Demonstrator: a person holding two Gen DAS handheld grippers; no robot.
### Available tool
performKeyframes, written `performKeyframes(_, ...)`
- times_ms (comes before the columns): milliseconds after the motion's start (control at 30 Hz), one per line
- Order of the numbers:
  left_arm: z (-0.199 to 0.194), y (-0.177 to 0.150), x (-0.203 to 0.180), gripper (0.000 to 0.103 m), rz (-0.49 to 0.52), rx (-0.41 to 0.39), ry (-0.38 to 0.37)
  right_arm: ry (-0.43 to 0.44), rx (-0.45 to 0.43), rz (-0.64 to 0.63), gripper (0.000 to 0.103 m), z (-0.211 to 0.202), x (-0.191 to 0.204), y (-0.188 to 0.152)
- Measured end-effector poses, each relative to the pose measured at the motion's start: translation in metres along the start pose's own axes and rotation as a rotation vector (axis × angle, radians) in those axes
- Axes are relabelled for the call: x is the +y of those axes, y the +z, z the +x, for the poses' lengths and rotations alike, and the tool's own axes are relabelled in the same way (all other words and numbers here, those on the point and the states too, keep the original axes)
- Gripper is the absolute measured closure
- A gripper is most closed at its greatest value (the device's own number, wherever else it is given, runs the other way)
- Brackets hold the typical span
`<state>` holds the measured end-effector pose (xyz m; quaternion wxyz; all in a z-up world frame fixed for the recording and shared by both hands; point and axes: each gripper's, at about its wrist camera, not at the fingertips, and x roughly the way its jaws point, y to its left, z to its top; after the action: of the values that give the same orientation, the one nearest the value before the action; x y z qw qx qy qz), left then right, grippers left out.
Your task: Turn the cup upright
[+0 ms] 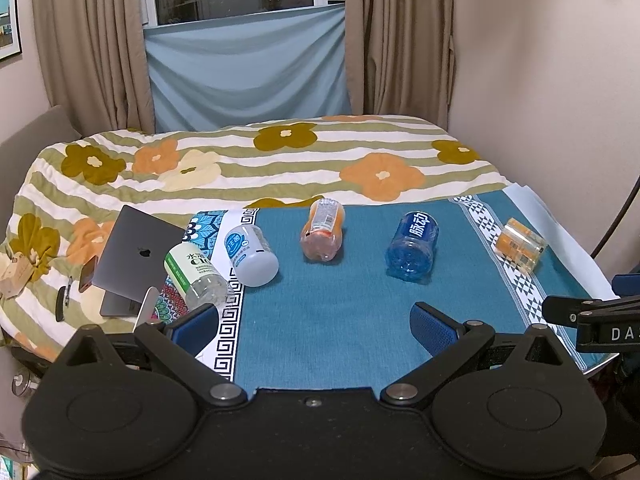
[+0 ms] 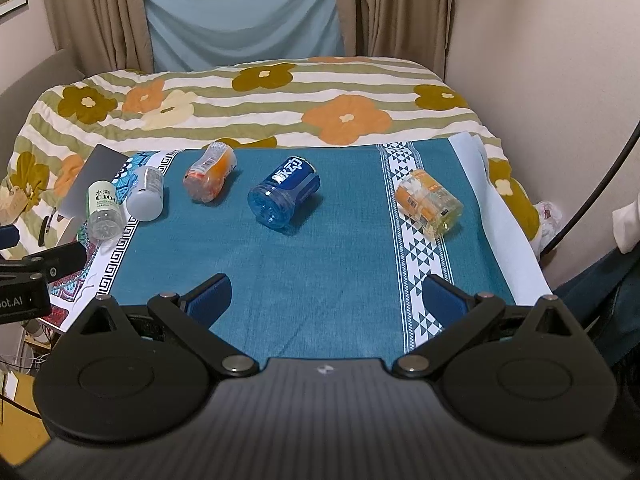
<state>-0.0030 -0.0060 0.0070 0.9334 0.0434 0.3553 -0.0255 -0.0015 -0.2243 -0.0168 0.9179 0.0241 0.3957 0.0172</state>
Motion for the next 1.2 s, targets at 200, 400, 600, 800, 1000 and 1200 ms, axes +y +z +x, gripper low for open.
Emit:
performKeyframes(200,0.004,0.000,0.003,0.000,-0.010,0.005,-0.001,-0.002,0.002,0.002,0.000,0.002,0.000,0.001)
performKeyframes(400,0.006,0.001,0.003,0.000,-0.005,0.009,0.003,-0.002,0.002,0.002,0.000,0.001,0.001,0.000)
performKeyframes(600,0.008,0.000,0.005,0.000,-0.003,0.012,0.004,-0.002,0.014,0.017,0.000,0.003,0.002,0.000)
performKeyframes(800,0.010,0.000,0.004,0.000,-0.003,0.013,0.002,-0.005,0.022,0.023,0.000,0.006,0.003,0.001)
performKeyframes(1000,0.009,0.000,0.008,0.000,-0.003,0.012,0.000,-0.006,0.023,0.023,0.000,0.006,0.003,0.001)
performKeyframes(1200,0.009,0.000,0.008,0.000,-0.003,0.012,0.000,-0.006,0.024,0.022,0.000,0.007,0.003,0.001)
